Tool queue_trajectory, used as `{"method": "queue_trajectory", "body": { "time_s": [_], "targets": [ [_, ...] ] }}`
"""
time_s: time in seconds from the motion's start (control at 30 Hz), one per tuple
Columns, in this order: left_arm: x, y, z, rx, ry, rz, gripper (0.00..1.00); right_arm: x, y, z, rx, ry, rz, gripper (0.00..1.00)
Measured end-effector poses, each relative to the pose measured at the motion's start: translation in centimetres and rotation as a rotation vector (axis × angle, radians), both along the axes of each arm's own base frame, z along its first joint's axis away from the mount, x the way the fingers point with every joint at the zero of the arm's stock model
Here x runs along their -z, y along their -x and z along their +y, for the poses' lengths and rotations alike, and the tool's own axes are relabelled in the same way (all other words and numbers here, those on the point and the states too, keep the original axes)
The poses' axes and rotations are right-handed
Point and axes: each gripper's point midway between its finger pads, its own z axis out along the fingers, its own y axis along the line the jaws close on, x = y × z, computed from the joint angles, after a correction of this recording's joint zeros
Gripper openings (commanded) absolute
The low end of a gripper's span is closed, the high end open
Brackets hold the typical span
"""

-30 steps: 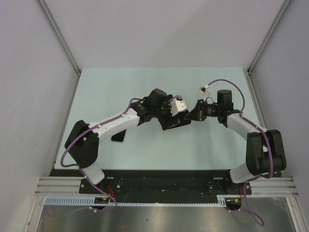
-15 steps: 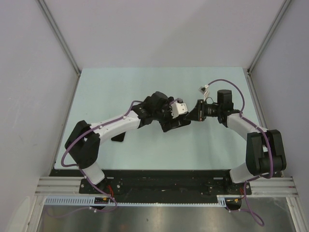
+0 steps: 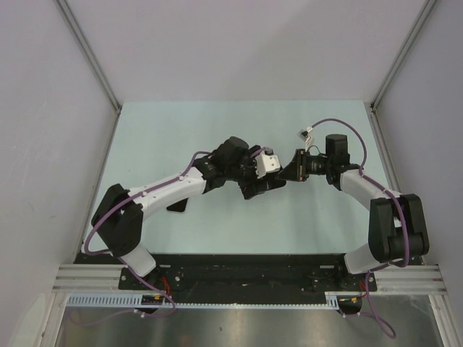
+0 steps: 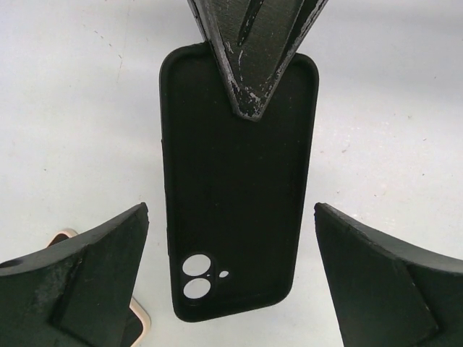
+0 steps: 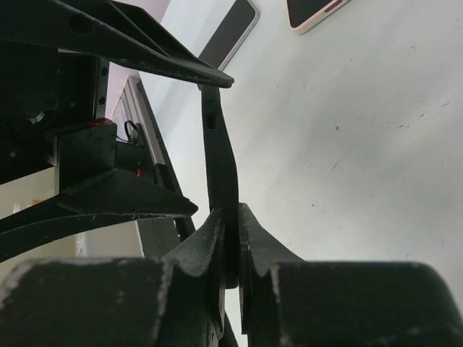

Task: Take the phone out of the phone case
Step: Place the phone case at the center of the board.

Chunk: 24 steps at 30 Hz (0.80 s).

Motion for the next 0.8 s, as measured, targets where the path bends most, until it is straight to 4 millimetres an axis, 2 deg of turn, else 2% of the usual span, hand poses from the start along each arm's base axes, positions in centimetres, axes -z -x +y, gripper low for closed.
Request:
{"method": "queue_trajectory", "body": {
  "time_s": [0.13, 0.33, 0.5, 0.6, 0.63, 0.7, 0.73, 0.8],
  "targets": [
    [0.8, -0.3, 0.1, -0.014, -0.021, 0.004, 1.00, -0.1, 0.0, 0.0, -0.001, -0.001, -0.003, 0.00],
    [3.2, -1.1, 0.6, -0.057, -0.086, 0.011, 1.00, -0.5, 0.2, 0.1, -0.013, -0.012, -0.009, 0.00],
    [3.6, -1.1, 0.6, -0.059, -0.094, 0.016, 1.00, -0.6, 0.3, 0.1, -0.018, -0.016, -0.010, 0.01],
    [3.6, -1.1, 0.5, -0.055, -0.092, 0.018, 0.98, -0.6, 0.3, 0.1, -0.018, -0.016, -0.010, 0.13],
    [3.6, -1.0, 0.5, -0.054, -0.090, 0.019, 0.94, -0.6, 0.3, 0.1, -0.018, -0.017, -0.010, 0.21],
    [3.6, -0.9, 0.4, -0.049, -0.087, 0.023, 0.91, -0.6, 0.3, 0.1, -0.018, -0.017, -0.007, 0.29],
    [3.6, -0.9, 0.4, -0.048, -0.086, 0.025, 0.84, -0.6, 0.3, 0.1, -0.017, -0.018, -0.007, 0.33],
    [3.5, -0.8, 0.3, -0.044, -0.081, 0.029, 0.73, -0.6, 0.3, 0.1, -0.018, -0.019, -0.008, 0.34]
  ]
}}
